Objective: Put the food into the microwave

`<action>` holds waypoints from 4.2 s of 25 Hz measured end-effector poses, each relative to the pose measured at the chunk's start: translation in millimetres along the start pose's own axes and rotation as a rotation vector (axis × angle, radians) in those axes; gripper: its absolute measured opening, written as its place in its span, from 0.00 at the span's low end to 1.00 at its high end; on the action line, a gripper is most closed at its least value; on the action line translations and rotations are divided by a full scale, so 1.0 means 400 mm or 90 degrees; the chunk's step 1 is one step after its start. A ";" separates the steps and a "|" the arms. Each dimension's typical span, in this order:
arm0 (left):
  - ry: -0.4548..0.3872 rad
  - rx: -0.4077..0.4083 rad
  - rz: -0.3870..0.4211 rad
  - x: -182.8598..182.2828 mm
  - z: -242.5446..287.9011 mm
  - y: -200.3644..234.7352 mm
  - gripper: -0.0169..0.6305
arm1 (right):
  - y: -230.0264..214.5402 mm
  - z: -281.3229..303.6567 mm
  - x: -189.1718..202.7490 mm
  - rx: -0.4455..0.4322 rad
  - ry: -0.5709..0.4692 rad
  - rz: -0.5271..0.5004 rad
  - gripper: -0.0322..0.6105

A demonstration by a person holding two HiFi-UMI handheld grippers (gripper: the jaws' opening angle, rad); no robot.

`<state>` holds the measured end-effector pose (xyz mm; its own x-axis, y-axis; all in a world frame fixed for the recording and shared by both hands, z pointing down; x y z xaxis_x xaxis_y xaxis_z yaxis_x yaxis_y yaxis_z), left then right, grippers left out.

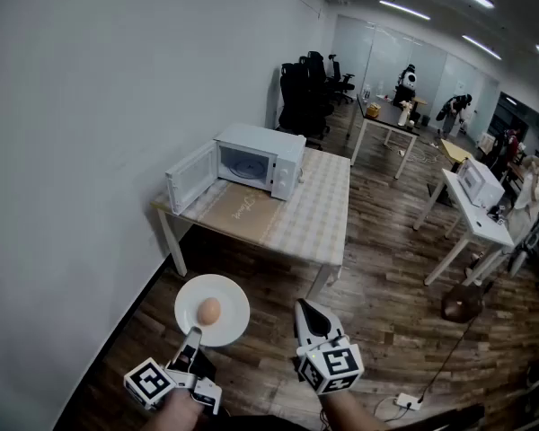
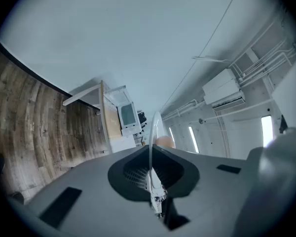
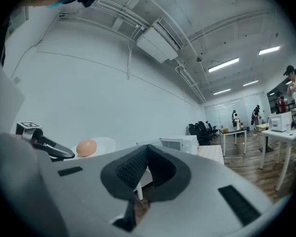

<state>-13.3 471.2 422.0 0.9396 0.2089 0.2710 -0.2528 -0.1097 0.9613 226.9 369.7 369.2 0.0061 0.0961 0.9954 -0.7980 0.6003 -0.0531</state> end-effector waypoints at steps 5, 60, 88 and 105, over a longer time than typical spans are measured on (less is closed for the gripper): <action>0.000 0.003 -0.001 -0.002 -0.002 0.003 0.05 | 0.004 0.005 0.006 0.002 0.001 0.009 0.06; 0.028 0.008 0.018 -0.240 0.320 0.109 0.05 | -0.073 0.433 -0.022 -0.013 -0.042 0.007 0.06; -0.025 -0.052 0.033 -0.193 0.701 0.076 0.05 | -0.439 0.655 -0.044 -0.064 -0.037 0.035 0.06; -0.020 -0.045 0.043 -0.252 0.810 0.096 0.05 | -0.492 0.738 -0.043 -0.067 -0.039 0.045 0.06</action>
<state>-42.9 131.1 415.2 0.9265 0.1720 0.3348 -0.3305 -0.0537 0.9423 206.0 15.6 386.2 -0.0875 0.0941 0.9917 -0.7279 0.6736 -0.1281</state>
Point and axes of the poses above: the fingertips, and each gripper's own axes: z forward along the fingers, y to its left, x out of its underside, the point moved 5 cm from there along -z, backward along the fingers, and after that the axes turned 3 degrees about y, right-handed, at the moved point
